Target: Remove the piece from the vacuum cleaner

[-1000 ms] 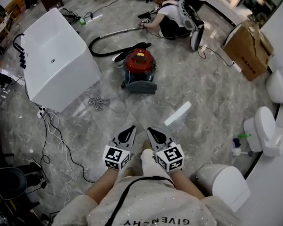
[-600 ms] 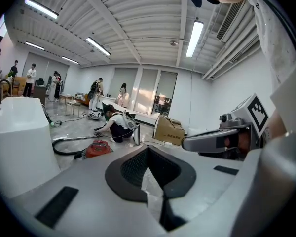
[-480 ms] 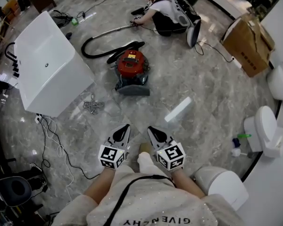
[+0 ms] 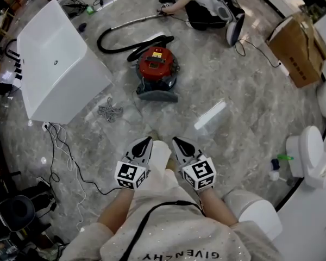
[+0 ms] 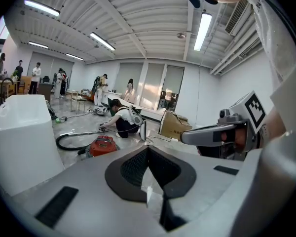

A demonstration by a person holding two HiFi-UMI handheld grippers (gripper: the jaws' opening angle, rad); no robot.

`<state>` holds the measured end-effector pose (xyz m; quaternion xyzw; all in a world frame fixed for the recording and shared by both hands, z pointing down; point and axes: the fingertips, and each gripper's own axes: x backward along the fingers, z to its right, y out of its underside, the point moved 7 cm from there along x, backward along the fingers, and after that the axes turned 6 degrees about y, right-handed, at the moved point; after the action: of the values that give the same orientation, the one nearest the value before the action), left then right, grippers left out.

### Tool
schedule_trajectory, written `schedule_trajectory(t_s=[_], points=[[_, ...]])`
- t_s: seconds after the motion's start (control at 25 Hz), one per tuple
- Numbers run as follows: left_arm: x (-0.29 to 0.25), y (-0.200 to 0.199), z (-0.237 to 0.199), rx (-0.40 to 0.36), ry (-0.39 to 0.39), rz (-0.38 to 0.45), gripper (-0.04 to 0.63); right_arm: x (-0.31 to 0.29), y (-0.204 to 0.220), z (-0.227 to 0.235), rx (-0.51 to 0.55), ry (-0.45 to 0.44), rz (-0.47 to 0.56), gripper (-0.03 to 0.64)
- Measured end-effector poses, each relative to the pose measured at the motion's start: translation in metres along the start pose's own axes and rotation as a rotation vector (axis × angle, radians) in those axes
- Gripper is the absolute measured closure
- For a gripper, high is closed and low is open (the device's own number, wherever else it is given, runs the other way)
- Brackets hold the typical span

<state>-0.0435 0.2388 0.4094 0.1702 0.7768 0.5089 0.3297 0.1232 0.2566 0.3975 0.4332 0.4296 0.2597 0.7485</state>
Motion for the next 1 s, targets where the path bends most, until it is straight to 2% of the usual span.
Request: schedule_trajectory(t_s=[0.16, 0.44, 0.52, 0.64, 0.88, 1.0], points=[[-0.020, 0.000, -0.013, 0.014, 0.017, -0.019, 0.575, -0.021, -0.008, 0.008, 0.013, -0.012, -0.023, 0.601], [-0.061, -0.004, -0.044, 0.036, 0.097, -0.052, 0.575, -0.062, -0.015, 0.027, 0.024, -0.020, -0.083, 0.601], [-0.072, -0.005, -0.052, 0.044, 0.146, -0.067, 0.575, -0.077, -0.016, 0.033, 0.023, -0.020, -0.107, 0.601], [-0.087, -0.004, -0.066, 0.094, 0.253, -0.089, 0.574, -0.103, -0.021, 0.036, 0.023, -0.027, -0.139, 0.601], [-0.104, 0.002, -0.106, 0.189, 0.330, -0.112, 0.548, -0.145, -0.026, 0.041, 0.032, -0.055, -0.209, 0.601], [-0.113, 0.004, -0.124, 0.198, 0.395, -0.137, 0.505, -0.166, -0.023, 0.044, 0.041, -0.077, -0.253, 0.601]])
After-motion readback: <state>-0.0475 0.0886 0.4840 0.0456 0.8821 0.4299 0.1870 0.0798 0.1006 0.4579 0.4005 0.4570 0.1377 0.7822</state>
